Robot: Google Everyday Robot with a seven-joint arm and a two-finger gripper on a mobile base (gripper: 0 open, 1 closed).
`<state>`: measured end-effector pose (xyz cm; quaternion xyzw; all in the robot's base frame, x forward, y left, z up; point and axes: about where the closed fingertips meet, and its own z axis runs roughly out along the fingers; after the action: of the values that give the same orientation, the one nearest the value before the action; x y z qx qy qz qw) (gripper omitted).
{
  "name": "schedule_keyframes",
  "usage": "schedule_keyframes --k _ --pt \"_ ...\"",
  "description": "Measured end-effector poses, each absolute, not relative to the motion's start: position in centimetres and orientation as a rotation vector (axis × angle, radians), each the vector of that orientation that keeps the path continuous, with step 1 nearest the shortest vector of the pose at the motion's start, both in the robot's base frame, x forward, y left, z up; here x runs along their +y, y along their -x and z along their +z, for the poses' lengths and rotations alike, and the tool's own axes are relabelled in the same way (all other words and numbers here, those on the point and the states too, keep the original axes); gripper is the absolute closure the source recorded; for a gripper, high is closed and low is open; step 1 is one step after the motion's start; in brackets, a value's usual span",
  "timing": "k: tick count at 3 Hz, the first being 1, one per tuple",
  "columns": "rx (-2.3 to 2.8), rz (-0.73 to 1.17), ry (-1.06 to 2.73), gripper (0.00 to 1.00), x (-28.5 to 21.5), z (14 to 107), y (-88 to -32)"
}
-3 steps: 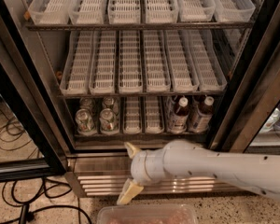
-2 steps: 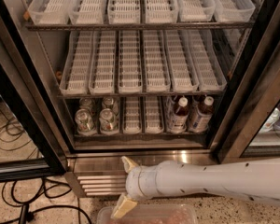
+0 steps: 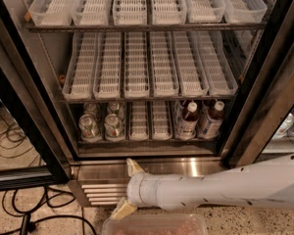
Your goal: Pick 7up can from bottom shelf of fridge
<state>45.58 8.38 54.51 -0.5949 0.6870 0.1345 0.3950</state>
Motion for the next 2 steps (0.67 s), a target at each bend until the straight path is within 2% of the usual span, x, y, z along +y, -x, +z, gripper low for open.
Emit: schedule_keyframes --k 2 --pt "1.737 0.344 1.473 0.00 8.56 54.31 -45.74"
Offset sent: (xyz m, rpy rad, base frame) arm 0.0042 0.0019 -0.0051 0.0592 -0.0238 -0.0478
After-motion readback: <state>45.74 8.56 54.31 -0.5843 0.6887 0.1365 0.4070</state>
